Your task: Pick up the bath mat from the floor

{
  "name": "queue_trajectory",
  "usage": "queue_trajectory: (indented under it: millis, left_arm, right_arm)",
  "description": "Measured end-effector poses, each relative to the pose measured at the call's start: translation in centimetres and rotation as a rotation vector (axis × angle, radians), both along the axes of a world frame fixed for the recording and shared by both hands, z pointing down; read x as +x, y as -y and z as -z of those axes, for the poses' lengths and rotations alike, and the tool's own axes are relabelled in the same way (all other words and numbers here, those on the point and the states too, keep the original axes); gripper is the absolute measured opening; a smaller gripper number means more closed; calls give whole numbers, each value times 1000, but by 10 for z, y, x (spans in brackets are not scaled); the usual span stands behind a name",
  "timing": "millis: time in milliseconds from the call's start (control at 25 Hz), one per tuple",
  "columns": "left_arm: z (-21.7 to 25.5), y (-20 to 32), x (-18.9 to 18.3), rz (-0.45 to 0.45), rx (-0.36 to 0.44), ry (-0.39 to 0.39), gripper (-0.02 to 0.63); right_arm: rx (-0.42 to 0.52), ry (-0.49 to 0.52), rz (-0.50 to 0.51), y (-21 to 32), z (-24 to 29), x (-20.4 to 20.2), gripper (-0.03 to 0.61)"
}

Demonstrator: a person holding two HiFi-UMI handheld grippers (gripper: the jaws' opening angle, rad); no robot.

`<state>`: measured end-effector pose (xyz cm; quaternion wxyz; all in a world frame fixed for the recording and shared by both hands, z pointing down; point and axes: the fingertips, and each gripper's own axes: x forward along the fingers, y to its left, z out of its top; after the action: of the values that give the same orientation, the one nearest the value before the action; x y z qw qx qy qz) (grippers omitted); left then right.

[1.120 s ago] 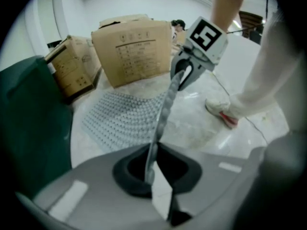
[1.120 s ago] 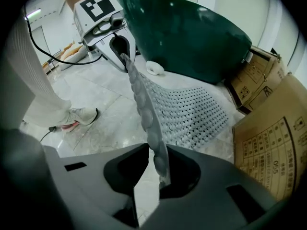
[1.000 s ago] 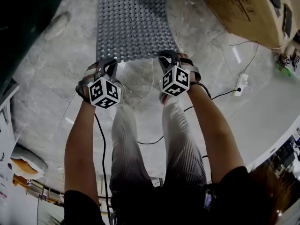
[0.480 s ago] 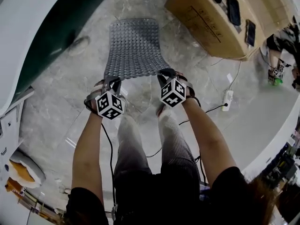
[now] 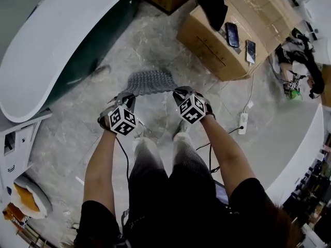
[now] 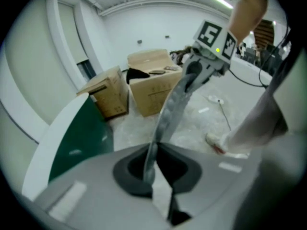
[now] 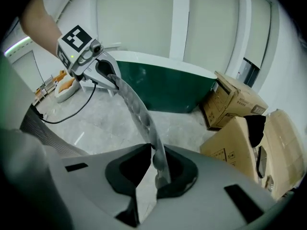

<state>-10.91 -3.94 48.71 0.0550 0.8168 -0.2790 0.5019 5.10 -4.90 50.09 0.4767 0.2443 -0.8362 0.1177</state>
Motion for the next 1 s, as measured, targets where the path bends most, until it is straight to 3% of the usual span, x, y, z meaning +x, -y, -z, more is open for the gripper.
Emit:
queue_trajectory:
  millis: [440,1000]
  left_arm:
    - [81,-30,-17,60,-5,-40,17]
    - [150,-61,-25,103,62,-87,17]
  right_arm:
    - [-27,40,104,-35,82,-17,21]
    - [67,92,178,-62,156,-26,18]
